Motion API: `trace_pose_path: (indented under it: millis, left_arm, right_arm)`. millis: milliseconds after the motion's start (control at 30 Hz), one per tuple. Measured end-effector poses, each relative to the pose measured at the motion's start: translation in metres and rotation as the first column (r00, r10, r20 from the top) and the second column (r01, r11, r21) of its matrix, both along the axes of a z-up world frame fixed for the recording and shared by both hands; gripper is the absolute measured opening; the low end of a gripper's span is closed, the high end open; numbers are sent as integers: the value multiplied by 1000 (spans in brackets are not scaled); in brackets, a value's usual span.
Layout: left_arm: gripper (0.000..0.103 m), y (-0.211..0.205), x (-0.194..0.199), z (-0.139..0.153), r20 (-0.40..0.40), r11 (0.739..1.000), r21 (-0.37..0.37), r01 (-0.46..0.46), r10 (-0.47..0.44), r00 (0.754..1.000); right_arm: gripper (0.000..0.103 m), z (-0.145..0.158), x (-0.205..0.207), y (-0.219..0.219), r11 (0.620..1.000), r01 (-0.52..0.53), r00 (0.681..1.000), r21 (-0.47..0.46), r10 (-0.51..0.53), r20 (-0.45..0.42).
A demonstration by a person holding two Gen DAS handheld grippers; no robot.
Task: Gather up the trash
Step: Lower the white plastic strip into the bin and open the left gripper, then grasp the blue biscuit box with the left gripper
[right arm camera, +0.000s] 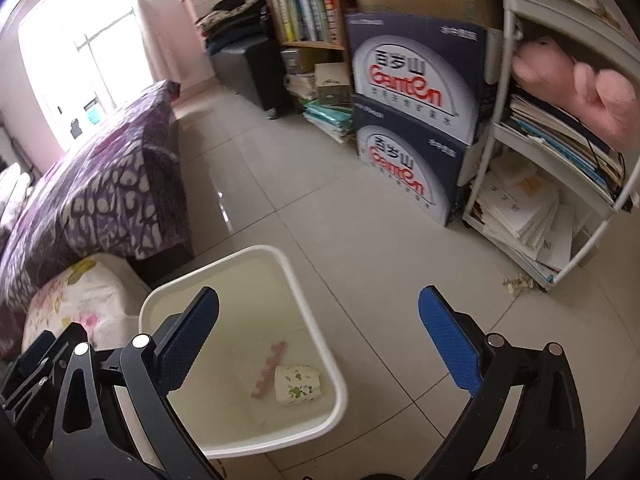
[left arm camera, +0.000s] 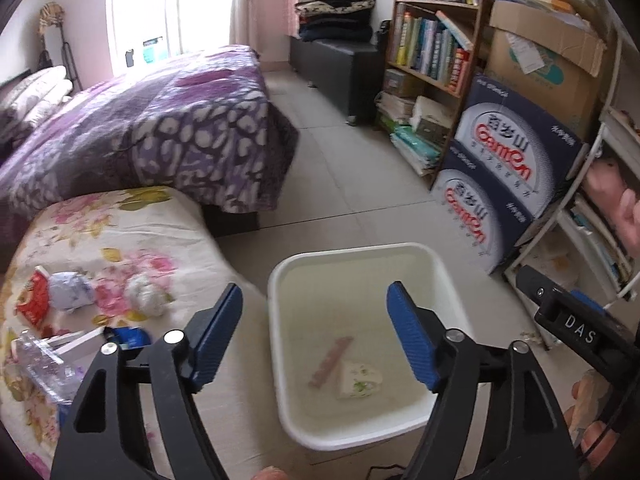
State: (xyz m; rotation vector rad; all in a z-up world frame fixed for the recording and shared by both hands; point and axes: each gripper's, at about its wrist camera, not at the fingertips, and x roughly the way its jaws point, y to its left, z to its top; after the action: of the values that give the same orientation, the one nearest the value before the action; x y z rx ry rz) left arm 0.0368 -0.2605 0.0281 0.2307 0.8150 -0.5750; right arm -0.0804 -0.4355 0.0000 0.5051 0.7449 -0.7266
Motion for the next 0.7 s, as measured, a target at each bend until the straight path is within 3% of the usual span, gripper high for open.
trace_pose_path:
  millis: [300,500,700]
  left_arm:
    - [85,63,14,-2,69,982,104,-155,148,987]
    - [85,109,24,-10,64,947,184,-262,255,965]
    - [86,155,25,-27,25,893,332,-302,312,950]
  right_arm:
    - [96,0,37,48,992,-124,992,-9,124,-18]
    - [96,-6,57,78,981,-194,980,-14,193,-43]
    - [96,-13,75,103,963,-271,960,0,270,-71]
